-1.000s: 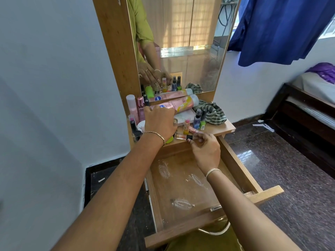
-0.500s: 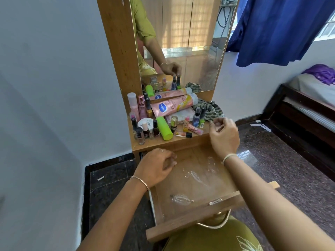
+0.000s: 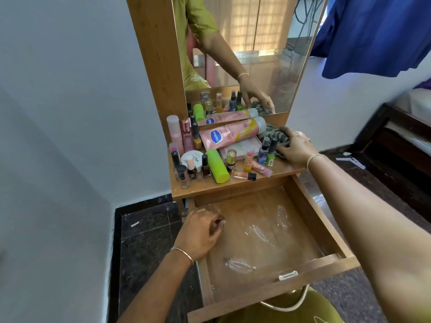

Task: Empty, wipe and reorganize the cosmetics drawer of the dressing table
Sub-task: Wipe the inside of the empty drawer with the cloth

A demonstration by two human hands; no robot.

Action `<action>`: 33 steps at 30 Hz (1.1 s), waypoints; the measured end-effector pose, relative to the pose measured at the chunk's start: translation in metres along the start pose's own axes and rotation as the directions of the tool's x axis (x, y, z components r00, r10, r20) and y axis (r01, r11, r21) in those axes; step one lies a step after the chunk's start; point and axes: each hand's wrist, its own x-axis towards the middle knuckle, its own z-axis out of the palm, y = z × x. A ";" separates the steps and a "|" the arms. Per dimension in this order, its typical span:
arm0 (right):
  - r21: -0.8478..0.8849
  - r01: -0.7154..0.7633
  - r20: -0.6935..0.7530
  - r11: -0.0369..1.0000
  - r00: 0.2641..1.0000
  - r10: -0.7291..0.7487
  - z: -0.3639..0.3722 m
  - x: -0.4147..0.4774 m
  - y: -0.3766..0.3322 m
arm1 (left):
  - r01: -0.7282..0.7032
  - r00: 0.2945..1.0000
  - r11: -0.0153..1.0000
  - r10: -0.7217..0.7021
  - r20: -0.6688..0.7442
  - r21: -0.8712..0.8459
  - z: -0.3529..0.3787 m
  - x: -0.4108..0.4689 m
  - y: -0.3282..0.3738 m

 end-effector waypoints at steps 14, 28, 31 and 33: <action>0.097 0.042 -0.431 0.994 0.902 0.004 -0.010 -0.019 -0.001 | -0.016 0.980 0.999 0.024 -0.198 0.043 0.003 -0.009 -0.004; 0.031 0.018 -0.275 0.999 0.961 -0.009 0.034 -0.162 0.028 | 0.604 0.704 0.626 -0.709 -0.038 -0.493 0.008 -0.012 0.007; -0.113 0.056 -0.178 0.992 0.981 -0.076 0.054 -0.159 0.016 | 0.587 0.701 0.582 -0.713 -0.007 -0.563 0.008 0.001 0.008; -0.246 0.078 -0.157 0.966 0.980 -0.120 0.061 -0.151 0.009 | 0.591 0.700 0.586 -0.714 -0.009 -0.555 0.009 0.004 0.008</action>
